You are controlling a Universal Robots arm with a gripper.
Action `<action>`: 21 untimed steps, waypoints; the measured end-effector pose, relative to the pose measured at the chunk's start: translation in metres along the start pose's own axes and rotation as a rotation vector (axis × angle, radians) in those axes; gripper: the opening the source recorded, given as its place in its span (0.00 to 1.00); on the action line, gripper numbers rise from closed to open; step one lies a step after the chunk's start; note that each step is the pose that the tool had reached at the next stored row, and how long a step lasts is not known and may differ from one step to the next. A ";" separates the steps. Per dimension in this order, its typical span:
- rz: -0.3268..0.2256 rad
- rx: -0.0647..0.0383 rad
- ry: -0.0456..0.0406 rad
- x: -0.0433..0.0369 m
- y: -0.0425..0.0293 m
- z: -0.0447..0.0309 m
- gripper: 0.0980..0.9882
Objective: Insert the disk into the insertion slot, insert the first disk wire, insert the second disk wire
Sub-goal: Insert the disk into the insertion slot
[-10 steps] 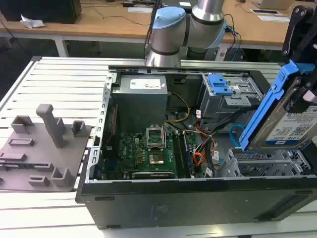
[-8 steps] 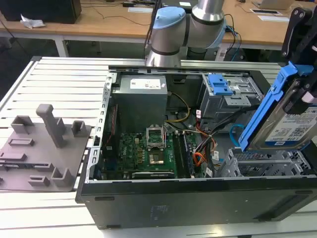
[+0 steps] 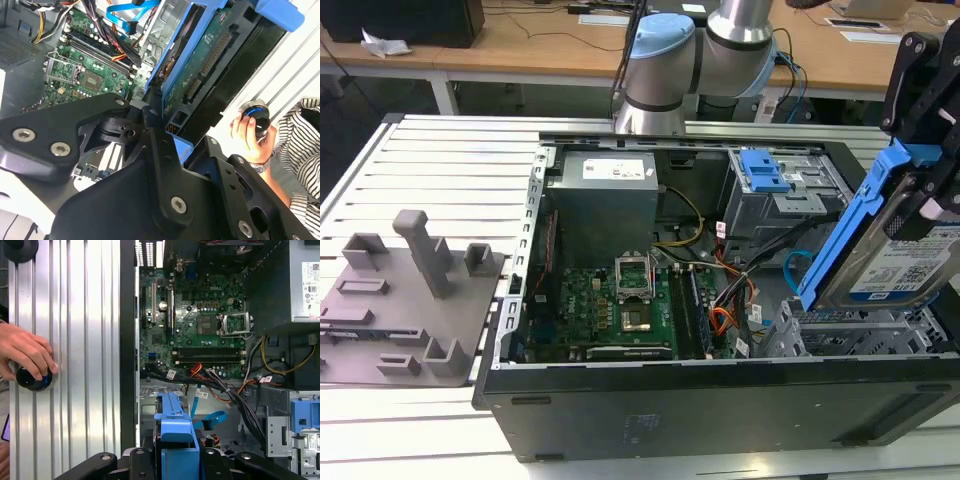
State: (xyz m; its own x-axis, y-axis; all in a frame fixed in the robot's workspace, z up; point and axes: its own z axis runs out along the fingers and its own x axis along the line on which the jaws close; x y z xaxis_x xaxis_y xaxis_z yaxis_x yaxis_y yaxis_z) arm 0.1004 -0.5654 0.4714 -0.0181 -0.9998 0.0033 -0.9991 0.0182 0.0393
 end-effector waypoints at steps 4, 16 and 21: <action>0.000 0.000 0.0000 0.0000 -0.0003 0.0081 0.30; 0.000 0.000 0.0000 -0.0001 -0.0010 0.0263 0.30; 0.000 0.000 0.0001 -0.0001 -0.0013 0.0325 0.30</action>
State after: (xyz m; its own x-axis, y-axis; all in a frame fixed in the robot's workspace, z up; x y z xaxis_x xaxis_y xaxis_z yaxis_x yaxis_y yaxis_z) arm 0.1004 -0.5654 0.4389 -0.0181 -0.9998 0.0034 -0.9991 0.0182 0.0393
